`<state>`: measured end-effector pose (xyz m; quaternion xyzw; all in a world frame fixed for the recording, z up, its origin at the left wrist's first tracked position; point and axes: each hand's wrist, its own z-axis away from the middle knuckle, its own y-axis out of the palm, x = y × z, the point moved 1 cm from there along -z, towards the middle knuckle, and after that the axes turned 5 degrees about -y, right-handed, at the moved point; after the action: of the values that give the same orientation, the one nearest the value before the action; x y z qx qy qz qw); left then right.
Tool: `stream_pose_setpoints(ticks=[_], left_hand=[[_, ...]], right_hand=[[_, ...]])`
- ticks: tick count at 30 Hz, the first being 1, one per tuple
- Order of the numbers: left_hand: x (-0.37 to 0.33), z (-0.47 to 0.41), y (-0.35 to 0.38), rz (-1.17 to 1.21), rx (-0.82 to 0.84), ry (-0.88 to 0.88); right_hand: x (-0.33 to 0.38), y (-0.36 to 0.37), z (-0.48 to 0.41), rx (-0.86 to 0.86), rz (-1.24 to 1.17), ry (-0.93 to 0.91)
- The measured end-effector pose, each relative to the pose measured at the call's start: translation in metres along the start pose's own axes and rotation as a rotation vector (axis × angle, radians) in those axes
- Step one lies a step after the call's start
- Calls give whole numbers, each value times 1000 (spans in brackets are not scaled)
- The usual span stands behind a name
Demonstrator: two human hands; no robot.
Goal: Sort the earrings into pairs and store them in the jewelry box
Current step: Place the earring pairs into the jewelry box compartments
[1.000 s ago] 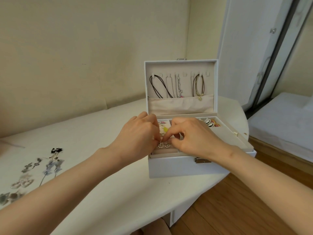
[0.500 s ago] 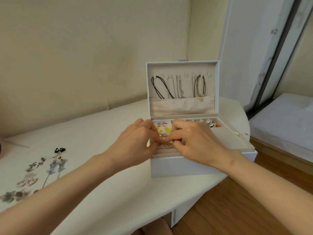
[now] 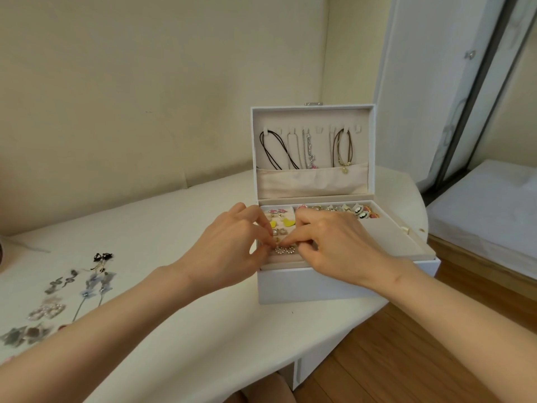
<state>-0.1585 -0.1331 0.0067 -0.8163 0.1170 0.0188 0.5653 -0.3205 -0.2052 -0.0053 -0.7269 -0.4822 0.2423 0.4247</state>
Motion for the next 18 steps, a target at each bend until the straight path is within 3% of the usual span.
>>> stream_pose_setpoints(ticks=[7, 12, 15, 18], left_hand=[[4, 6, -3, -48, -46, 115], [6, 5, -6, 23, -126, -294], [7, 0, 2, 112, 73, -472], [5, -6, 15, 368, 205, -570]], right_hand=[[-10, -10, 8, -54, -172, 171], [-44, -30, 20, -49, -13, 483], [-77, -49, 39, 144, 246, 776], [-97, -51, 52, 349, 251, 903]])
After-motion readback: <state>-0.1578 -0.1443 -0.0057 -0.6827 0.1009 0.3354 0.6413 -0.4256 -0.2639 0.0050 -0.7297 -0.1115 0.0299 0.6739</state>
